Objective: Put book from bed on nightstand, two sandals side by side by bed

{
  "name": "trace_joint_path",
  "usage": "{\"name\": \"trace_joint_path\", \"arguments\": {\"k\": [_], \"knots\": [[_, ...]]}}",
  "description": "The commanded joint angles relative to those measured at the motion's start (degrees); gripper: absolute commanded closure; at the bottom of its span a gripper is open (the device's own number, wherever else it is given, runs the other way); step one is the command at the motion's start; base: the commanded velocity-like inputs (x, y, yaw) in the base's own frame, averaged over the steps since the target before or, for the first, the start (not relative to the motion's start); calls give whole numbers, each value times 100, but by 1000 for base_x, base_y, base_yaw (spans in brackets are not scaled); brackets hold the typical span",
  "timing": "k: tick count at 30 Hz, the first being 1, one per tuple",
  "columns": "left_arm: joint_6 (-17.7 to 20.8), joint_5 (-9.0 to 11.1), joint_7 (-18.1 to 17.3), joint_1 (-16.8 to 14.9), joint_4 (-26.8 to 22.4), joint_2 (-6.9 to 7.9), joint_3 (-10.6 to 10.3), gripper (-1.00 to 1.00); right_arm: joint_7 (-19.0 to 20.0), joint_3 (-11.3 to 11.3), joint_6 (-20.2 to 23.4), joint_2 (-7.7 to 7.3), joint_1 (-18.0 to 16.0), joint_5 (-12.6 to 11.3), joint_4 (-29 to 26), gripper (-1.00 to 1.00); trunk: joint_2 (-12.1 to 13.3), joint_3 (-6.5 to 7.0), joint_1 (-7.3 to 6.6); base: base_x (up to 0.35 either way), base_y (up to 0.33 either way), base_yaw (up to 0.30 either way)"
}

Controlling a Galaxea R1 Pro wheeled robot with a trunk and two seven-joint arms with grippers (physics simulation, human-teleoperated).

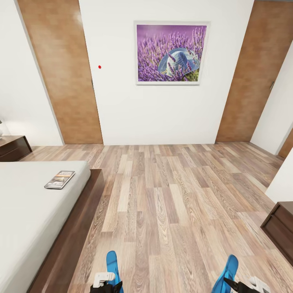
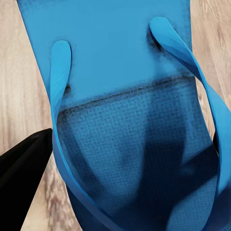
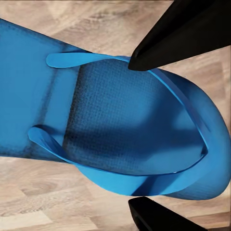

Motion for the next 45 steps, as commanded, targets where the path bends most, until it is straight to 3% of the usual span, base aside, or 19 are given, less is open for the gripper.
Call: {"name": "trace_joint_path", "arguments": {"k": [1,9,45], "knots": [[-17,51,-11,-3,0,2,-48,100,-16,13,12,-3,-9,-59,22,100,-2,-5,-1,0,0,0],[-9,51,-6,-3,0,2,-44,100,-78,23,12,-3,-9,-69,12,100,-2,-5,-1,145,0,0],[1,54,-3,-3,0,-2,-31,100,-79,25,3,7,-9,-59,-6,100,-2,-5,-1,330,0,0]]}}
